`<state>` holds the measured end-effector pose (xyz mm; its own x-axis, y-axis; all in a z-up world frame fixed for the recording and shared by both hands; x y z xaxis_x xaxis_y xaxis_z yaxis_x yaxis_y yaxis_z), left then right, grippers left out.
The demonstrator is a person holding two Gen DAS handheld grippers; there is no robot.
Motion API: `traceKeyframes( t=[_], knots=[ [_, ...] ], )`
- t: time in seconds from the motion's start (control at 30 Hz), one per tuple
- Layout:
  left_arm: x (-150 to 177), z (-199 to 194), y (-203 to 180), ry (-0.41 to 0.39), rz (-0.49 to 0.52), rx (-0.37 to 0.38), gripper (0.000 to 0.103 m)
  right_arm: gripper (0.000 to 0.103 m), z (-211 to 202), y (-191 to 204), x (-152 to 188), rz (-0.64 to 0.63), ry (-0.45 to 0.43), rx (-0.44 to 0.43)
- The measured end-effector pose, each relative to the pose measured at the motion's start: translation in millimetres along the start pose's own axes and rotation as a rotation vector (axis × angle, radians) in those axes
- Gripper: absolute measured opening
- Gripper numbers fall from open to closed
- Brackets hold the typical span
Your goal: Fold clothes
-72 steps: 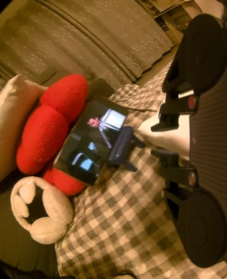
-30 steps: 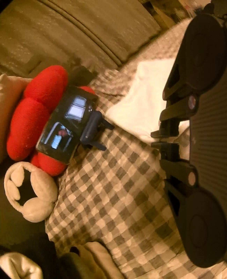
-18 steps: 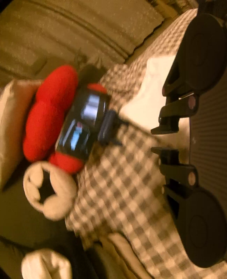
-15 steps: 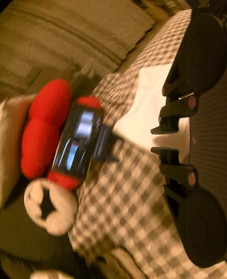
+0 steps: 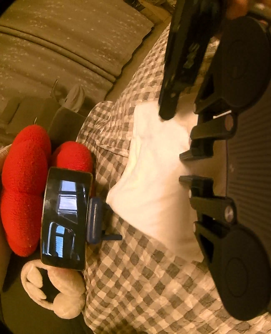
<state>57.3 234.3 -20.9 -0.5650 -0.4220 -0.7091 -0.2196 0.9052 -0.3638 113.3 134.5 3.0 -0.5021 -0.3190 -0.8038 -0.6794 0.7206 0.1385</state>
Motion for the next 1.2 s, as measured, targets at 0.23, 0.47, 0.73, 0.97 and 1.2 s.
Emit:
traceKeyframes(
  t=[0.23,0.47,0.73,0.97,1.2],
  knots=[
    [-2.6,0.6,3.4,0.006,-0.034,0.017,0.016,0.042,5.3,-21.3,7.0,0.032,-0.014,0.104],
    [-6.4,-3.8,19.1,-0.009,-0.136,0.032,0.016,0.042,-30.4,-38.7,5.4,0.292,0.008,-0.048],
    [-5.4,-3.4,24.1,-0.002,-0.164,0.038,0.016,0.044,-30.8,-32.0,36.3,0.482,0.073,-0.179],
    [-5.4,-3.9,26.5,0.003,-0.169,0.043,0.016,0.030,-20.6,-17.9,40.5,0.530,0.049,-0.197],
    [-8.1,-10.9,27.0,-0.006,-0.215,0.093,0.018,0.013,-31.9,-11.2,26.5,0.442,0.009,-0.131]
  ],
)
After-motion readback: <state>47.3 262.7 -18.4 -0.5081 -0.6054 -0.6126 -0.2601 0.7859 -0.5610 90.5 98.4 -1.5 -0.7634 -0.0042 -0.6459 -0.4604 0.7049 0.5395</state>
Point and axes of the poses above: each gripper's, at about its wrist camera, not at the fingertips, and z roughly the way its jaws point, y to its left, x to its underside, the point moved 6 cm from there along z, roughly the way its jaws point, and after that the axes turned 7 degrees about x, right-handed, at the moved point
